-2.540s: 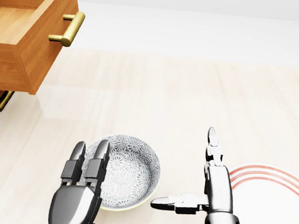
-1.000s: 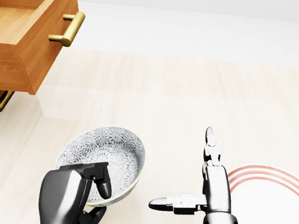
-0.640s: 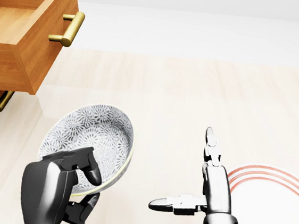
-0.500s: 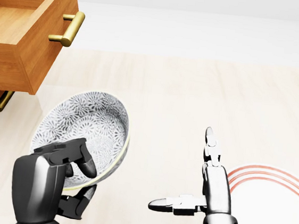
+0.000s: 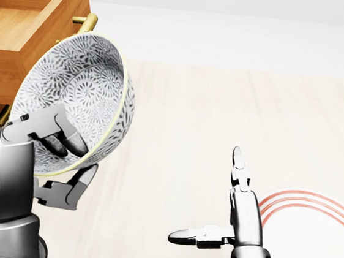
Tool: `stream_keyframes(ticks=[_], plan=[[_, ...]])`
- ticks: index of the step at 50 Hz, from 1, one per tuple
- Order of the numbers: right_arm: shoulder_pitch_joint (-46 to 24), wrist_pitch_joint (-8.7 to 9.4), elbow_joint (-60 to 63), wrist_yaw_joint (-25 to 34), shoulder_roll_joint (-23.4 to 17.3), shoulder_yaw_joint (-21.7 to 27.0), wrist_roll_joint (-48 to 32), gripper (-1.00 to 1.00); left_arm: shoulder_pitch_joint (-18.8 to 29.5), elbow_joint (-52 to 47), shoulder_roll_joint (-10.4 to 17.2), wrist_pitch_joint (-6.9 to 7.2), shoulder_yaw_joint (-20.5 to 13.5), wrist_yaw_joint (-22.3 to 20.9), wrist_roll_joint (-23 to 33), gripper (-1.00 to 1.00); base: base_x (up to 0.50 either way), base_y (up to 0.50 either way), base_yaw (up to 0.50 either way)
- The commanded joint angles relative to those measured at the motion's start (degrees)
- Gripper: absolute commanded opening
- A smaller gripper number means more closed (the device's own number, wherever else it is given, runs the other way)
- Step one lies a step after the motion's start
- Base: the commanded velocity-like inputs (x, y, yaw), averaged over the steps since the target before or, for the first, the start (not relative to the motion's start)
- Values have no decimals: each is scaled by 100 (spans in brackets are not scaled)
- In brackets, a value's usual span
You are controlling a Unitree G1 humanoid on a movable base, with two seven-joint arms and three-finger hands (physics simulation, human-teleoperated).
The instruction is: Put the bowl on top of the cabinet.
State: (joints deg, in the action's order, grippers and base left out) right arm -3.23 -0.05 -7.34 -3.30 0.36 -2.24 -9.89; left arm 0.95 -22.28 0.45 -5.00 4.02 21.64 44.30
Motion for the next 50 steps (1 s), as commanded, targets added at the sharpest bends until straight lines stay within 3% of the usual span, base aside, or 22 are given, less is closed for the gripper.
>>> stream_keyframes(ticks=[1,5,13,15,18,21,28,35,36,39,40,44,46,48,50], plan=[[-41,-47,-117,-6,10,-26,-37,100,921,-223,159,0,-560,-318,-465,-83,0,0,0],[-27,-23,-75,13,7,-16,-25,100,1204,-244,305,0,-742,-391,-655,-84,0,0,0],[-62,-55,-159,13,16,-36,-47,100,2314,-379,933,0,-1316,-658,-1277,-88,0,0,0],[-54,-44,-138,23,14,-27,-35,100,2567,-285,1145,189,-1452,-685,-1420,-89,0,0,0],[-25,-26,-78,31,18,-36,-34,100,2774,-133,1403,311,-1604,-633,-1561,-89,0,0,0],[-10,-28,-54,31,15,-35,-33,100,2939,38,1643,475,-1738,-593,-1666,-89,0,0,0],[-10,2,-23,9,7,-9,-23,100,3253,745,2138,367,-1975,-365,-2014,-89,0,0,0],[-66,-54,-148,9,-5,14,-4,100,3545,1035,2616,550,-2175,-287,-2249,-88,0,0,0],[-41,-30,-103,3,3,-2,-20,100,3570,965,2696,642,-2248,-333,-2319,-88,0,0,0],[25,5,28,13,1,-9,-25,100,3571,951,2847,700,-2317,-329,-2390,-88,0,0,0],[25,13,33,13,-3,5,-13,100,3553,1039,2909,617,-2349,-279,-2364,-88,0,0,0],[92,53,170,19,-2,-4,-18,100,3581,1301,3145,499,-2464,-188,-2321,-89,0,0,0],[114,60,217,22,-3,-10,-20,100,3662,1417,3275,489,-2527,-174,-2416,-88,0,0,0],[87,52,168,12,-1,-10,-23,100,3766,1505,3457,607,-2601,-194,-2531,-88,0,0,0],[90,46,162,9,0,-14,-27,100,3783,1556,3563,619,-2628,-167,-2579,-88,0,0,0]])
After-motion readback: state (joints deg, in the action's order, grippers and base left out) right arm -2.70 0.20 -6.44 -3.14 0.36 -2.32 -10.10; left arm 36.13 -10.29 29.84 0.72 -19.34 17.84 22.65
